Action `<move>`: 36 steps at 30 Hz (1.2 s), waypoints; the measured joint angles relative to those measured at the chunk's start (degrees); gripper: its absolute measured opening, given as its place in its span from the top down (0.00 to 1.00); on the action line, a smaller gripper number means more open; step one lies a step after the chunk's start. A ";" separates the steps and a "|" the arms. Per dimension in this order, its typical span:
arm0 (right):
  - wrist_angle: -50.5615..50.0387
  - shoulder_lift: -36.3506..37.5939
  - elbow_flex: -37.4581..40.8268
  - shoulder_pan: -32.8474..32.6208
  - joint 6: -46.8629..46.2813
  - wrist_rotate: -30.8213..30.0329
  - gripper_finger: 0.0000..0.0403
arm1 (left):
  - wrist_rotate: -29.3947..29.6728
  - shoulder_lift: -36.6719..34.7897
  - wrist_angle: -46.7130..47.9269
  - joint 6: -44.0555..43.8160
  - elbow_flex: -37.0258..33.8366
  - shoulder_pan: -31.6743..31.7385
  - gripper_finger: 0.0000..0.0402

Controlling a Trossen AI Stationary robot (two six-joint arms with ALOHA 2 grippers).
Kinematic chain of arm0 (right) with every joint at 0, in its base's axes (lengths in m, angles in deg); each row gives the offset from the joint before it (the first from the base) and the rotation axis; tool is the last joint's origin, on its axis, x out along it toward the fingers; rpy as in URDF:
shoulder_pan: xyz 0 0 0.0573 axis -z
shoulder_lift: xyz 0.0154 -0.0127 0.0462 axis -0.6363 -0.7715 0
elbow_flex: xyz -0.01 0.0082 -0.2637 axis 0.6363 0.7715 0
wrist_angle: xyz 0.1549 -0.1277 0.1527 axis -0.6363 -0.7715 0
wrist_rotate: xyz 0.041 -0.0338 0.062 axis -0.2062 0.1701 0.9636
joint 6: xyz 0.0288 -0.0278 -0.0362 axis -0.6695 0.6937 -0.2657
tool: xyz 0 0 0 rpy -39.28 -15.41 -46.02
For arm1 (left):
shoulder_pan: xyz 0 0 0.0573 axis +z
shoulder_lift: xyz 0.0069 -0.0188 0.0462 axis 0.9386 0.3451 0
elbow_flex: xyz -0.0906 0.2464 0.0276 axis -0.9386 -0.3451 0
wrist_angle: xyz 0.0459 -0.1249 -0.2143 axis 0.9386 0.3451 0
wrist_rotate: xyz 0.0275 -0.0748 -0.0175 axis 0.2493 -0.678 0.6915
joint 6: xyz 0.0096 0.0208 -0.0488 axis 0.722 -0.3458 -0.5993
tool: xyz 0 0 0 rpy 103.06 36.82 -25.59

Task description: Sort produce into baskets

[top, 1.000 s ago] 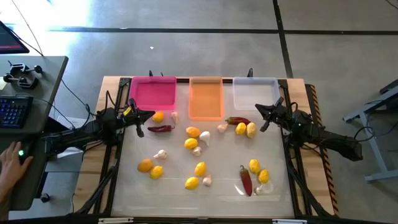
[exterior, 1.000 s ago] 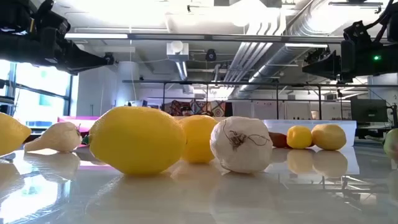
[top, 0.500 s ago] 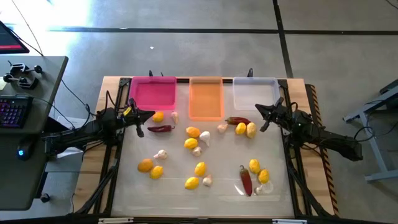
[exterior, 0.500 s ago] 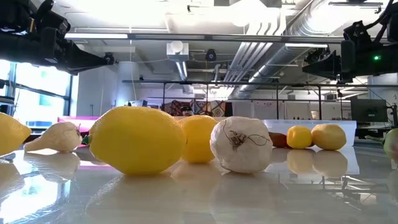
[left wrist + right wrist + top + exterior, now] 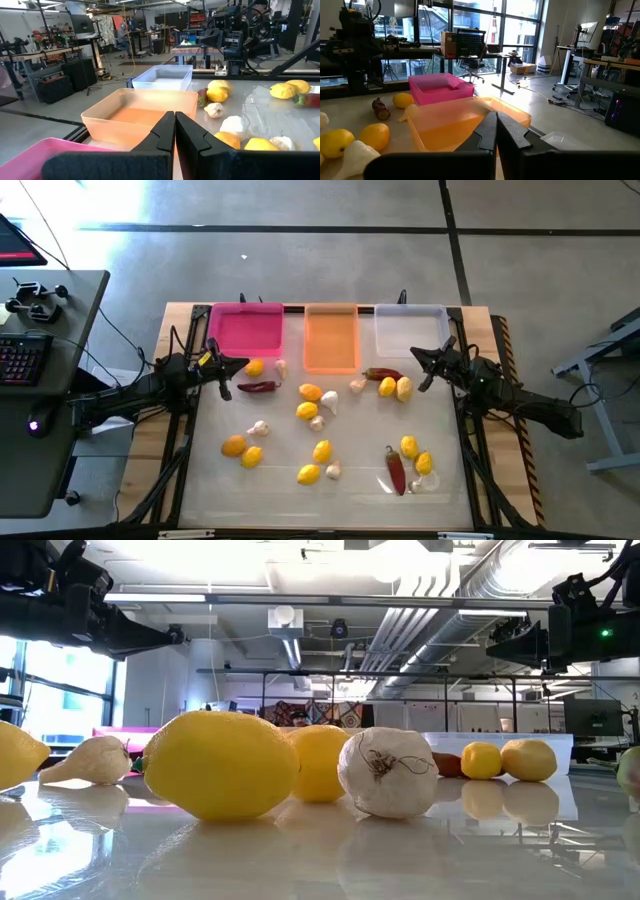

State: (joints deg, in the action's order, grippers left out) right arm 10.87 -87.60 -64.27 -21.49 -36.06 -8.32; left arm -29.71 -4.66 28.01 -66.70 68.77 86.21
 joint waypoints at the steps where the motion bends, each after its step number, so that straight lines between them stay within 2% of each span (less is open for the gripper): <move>1: 0.00 0.00 -0.01 -0.02 0.01 0.00 1.00 | 0.00 0.00 -0.02 0.02 0.00 -0.01 1.00; 28: 0.00 0.00 0.00 -0.02 0.01 0.00 1.00 | -0.13 0.02 -0.63 -0.54 0.00 0.00 1.00; 36: 0.00 0.00 -0.02 -0.01 0.01 0.00 1.00 | -0.17 -0.01 -5.59 -4.51 0.00 -0.01 1.00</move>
State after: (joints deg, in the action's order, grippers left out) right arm 10.87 -87.60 -64.29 -21.50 -36.05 -8.32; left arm -29.88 -4.67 22.42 -71.21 68.77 86.20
